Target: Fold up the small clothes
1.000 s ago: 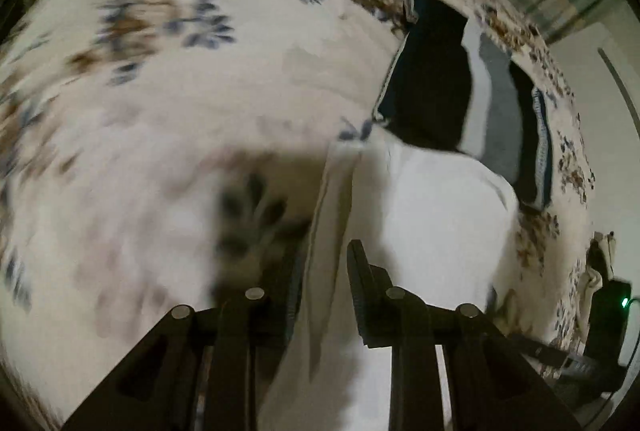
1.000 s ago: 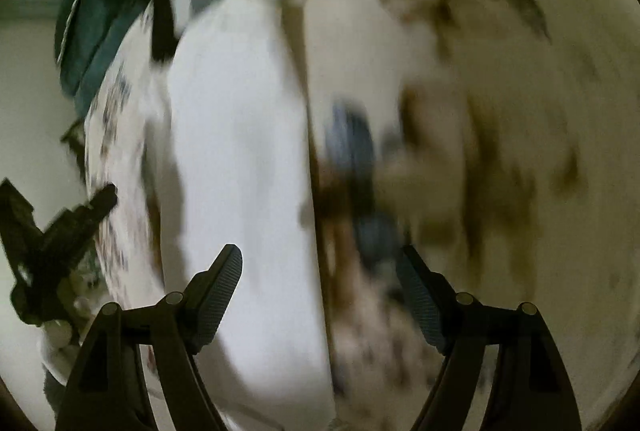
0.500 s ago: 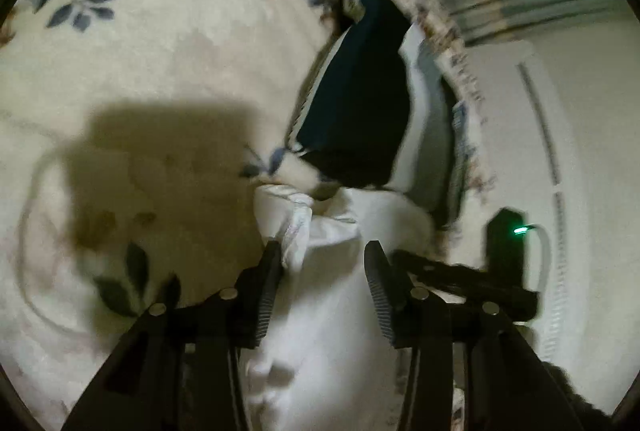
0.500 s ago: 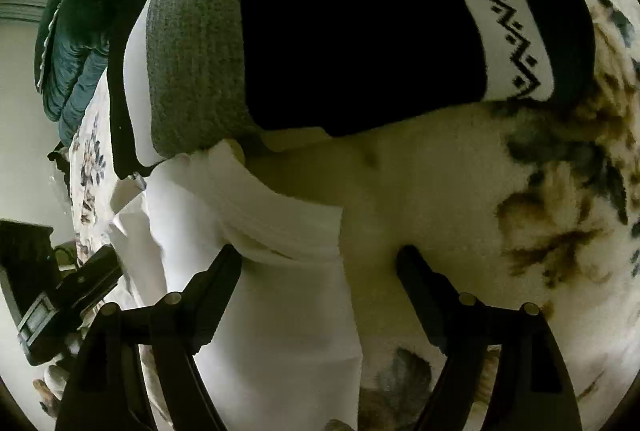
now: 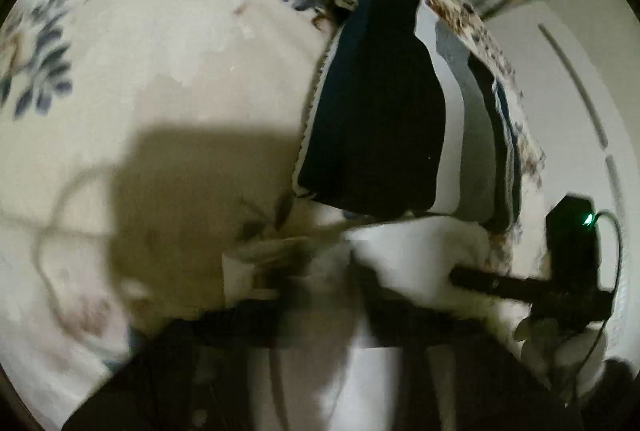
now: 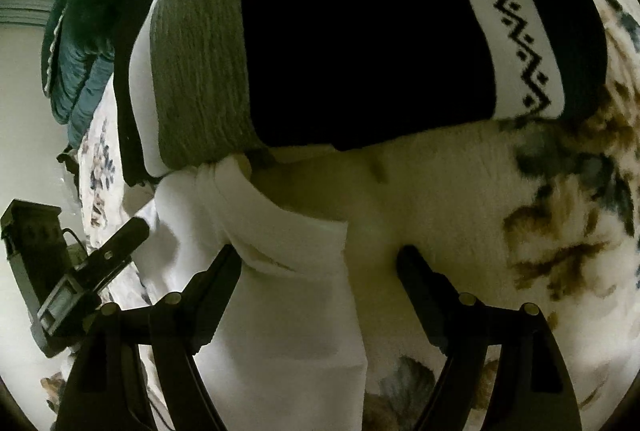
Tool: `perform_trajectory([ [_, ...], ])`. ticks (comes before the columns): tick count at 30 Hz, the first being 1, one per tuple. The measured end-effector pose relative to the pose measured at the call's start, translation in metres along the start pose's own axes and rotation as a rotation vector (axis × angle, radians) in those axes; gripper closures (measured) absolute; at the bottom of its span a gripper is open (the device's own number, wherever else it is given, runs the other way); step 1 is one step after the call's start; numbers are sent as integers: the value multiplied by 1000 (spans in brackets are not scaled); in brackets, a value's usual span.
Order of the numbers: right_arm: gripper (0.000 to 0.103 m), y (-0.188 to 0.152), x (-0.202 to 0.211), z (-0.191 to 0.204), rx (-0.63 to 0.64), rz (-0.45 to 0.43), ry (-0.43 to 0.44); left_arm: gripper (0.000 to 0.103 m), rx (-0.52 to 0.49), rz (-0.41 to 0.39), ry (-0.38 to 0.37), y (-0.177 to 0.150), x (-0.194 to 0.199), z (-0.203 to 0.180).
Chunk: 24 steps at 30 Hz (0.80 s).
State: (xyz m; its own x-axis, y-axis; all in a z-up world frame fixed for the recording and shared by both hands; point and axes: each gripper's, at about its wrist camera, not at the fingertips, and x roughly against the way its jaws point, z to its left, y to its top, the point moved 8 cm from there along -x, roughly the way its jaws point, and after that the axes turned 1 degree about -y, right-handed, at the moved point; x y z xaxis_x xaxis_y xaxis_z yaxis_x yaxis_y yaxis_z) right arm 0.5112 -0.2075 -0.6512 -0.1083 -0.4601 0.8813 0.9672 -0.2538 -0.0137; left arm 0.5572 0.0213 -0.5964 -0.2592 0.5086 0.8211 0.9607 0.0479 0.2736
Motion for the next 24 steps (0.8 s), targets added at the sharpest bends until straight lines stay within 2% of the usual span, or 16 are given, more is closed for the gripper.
perform_trajectory([
  [2, 45, 6, 4, -1, -1, -28, 25, 100, -31, -28, -11, 2, 7, -4],
  [3, 66, 6, 7, -2, -4, -29, 47, 100, -41, -32, -14, 7, 6, -5],
  [4, 83, 8, 8, -1, -8, -36, 51, 101, -51, -37, -16, 10, 6, -6],
  [6, 92, 10, 18, -1, 0, -67, 41, 101, -71, -43, -25, 9, 13, -10],
  [12, 95, -4, 53, 16, 37, -136, 59, 101, -94, -83, -58, 12, 40, -23],
  [16, 95, -29, 82, 37, 68, -172, 84, 101, -113, -117, -70, 3, 67, -36],
  [20, 95, -70, 113, 55, 123, -198, 100, 101, -124, -151, -80, -17, 103, -50],
  [24, 95, -123, 138, 62, 177, -206, 111, 100, -110, -156, -86, -59, 137, -60],
])
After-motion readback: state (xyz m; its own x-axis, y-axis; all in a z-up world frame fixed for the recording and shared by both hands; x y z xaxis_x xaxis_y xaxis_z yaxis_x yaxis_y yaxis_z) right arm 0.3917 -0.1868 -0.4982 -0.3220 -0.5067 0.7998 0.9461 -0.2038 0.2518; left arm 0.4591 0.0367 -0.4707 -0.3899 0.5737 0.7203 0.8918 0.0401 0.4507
